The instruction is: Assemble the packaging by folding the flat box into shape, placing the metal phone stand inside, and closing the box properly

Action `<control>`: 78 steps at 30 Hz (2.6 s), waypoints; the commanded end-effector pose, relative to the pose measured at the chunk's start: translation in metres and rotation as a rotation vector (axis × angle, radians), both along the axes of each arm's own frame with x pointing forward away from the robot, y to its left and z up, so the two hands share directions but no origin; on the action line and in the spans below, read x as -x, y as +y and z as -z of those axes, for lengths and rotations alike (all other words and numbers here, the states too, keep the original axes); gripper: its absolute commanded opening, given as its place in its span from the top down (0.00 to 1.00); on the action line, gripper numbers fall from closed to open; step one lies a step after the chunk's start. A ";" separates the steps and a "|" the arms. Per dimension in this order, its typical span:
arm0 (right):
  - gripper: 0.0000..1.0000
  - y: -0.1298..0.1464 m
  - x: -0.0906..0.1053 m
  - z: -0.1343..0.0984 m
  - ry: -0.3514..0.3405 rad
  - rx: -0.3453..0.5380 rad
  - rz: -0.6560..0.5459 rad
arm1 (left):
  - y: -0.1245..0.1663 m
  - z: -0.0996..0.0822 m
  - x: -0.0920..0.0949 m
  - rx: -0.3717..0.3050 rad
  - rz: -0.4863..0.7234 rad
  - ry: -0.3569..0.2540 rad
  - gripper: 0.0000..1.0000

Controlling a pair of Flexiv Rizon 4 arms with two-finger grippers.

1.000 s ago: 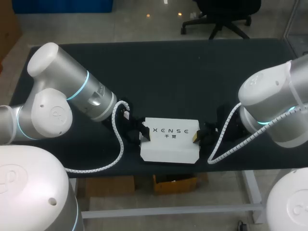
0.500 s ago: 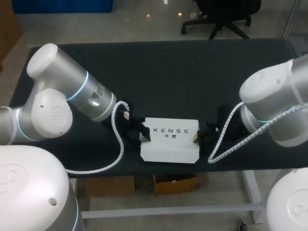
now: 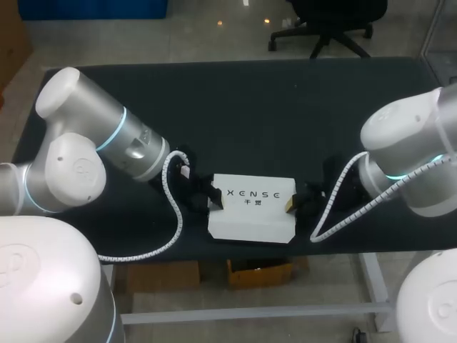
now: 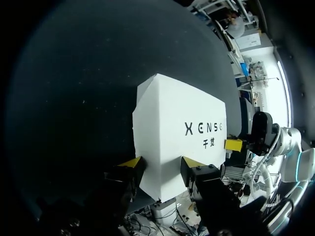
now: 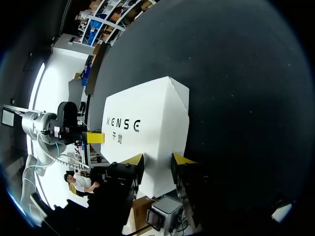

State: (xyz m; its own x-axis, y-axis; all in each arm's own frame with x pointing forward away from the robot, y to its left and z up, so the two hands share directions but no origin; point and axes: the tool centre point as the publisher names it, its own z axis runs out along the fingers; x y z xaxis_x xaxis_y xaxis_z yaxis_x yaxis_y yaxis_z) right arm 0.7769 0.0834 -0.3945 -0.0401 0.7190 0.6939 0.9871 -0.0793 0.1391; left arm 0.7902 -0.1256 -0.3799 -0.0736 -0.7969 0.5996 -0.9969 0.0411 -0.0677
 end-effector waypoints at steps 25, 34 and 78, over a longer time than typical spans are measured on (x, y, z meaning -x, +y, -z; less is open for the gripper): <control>0.70 -0.001 0.008 0.002 -0.031 -0.141 0.007 | 0.003 0.000 -0.001 0.047 0.037 -0.006 0.48; 0.70 -0.001 0.007 0.003 -0.022 -0.139 0.012 | 0.011 -0.001 -0.006 0.037 0.044 -0.003 0.46; 0.68 -0.002 -0.015 -0.003 -0.002 -0.129 -0.007 | -0.002 -0.006 0.004 0.093 0.084 -0.008 0.55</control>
State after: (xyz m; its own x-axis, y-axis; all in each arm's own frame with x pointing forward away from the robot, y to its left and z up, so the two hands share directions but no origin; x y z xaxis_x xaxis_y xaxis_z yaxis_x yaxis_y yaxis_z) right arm 0.7901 0.0791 -0.3916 -0.0470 0.6240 0.7800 0.9862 -0.0949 0.1353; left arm 0.7872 -0.1249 -0.3745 -0.1434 -0.7263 0.6723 -0.9895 0.1183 -0.0833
